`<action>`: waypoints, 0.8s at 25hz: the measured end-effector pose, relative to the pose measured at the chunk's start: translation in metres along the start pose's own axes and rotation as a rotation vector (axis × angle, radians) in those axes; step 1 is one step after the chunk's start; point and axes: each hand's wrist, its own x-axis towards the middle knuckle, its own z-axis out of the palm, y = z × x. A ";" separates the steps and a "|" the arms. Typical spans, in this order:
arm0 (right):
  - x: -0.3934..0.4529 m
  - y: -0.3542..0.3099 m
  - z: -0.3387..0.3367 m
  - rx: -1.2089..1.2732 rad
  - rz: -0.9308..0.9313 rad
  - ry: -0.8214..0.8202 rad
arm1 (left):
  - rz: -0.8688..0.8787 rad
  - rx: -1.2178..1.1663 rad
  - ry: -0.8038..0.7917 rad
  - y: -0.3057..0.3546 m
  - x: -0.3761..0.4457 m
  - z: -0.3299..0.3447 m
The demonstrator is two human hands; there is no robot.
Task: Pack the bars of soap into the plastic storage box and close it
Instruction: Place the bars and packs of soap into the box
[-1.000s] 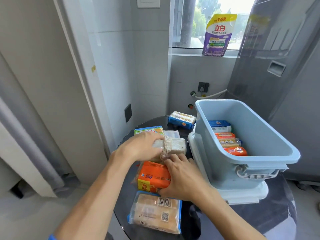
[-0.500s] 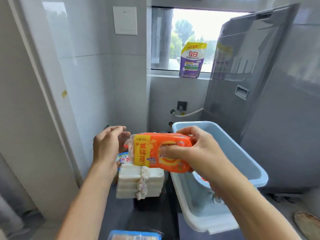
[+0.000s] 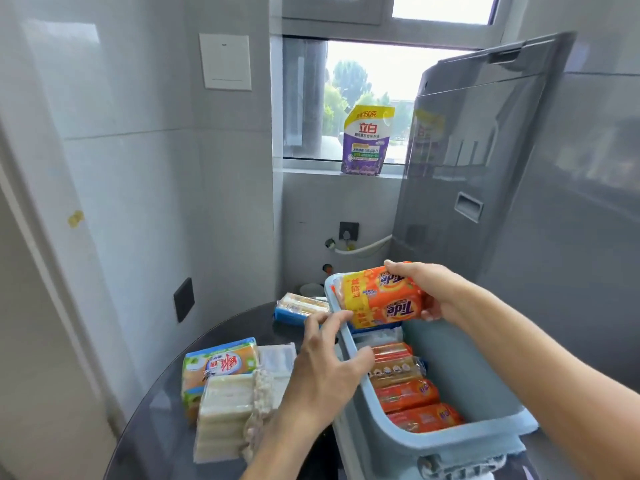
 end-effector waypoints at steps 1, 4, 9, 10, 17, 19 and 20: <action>0.006 0.001 0.006 0.019 0.012 -0.025 | 0.001 -0.019 0.015 -0.001 0.000 0.002; 0.023 0.015 0.027 -0.051 -0.070 0.041 | 0.004 -0.024 0.026 -0.004 0.000 0.004; 0.019 0.024 0.033 -0.377 -0.308 0.192 | -0.001 -0.031 0.040 -0.007 0.002 0.006; 0.016 0.023 0.031 -0.482 -0.369 0.250 | -0.002 -0.038 0.036 -0.008 0.002 0.007; -0.003 0.010 0.031 -1.156 -0.573 0.154 | -0.030 -0.074 0.042 -0.002 0.002 0.008; -0.015 0.007 0.029 -1.110 -0.502 0.053 | -0.016 -0.042 0.026 0.002 -0.005 0.005; -0.023 0.010 0.028 -1.070 -0.477 0.025 | 0.004 0.013 0.010 0.004 -0.007 0.002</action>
